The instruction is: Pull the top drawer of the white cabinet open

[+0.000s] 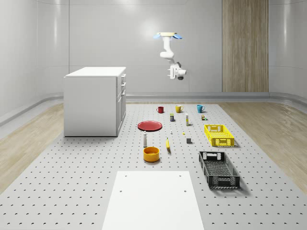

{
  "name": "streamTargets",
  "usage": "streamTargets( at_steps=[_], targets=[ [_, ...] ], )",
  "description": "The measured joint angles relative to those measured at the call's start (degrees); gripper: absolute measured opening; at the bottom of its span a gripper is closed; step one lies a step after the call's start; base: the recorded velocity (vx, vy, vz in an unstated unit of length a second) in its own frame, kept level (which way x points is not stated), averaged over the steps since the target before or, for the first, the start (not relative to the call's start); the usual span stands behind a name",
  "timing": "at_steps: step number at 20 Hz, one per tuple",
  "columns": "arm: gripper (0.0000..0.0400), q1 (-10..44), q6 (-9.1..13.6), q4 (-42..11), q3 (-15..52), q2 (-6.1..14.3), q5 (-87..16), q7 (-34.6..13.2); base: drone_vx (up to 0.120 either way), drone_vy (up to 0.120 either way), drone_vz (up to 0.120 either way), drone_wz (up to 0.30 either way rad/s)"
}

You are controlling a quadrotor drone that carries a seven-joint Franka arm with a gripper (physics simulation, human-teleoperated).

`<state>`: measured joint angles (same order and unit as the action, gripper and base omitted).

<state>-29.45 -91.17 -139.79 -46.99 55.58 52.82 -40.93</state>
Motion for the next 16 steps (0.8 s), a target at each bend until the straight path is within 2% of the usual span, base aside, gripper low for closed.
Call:
streamTargets(
  at_steps=[2, 6, 8, 16],
  targets=[
    [0.0305, -0.5, -0.4, -0.1, -0.2, 0.5, -0.3, -0.3, 0.12, -0.12, 0.1, 0.0],
    [0.0305, -1.4, -1.3, -0.2, -0.6, 1.4, -1.0, -0.8, 0.12, -0.12, 0.01, 0.0],
    [0.0305, -1.9, -1.7, -0.2, -0.7, 1.8, -1.3, -1.1, 0.12, -0.12, 0.1, 0.0],
    [0.0305, -3.5, -3.2, -0.4, -1.4, 3.4, -2.6, -2.1, 0.12, -0.12, 0.0, 0.0]
  ],
)
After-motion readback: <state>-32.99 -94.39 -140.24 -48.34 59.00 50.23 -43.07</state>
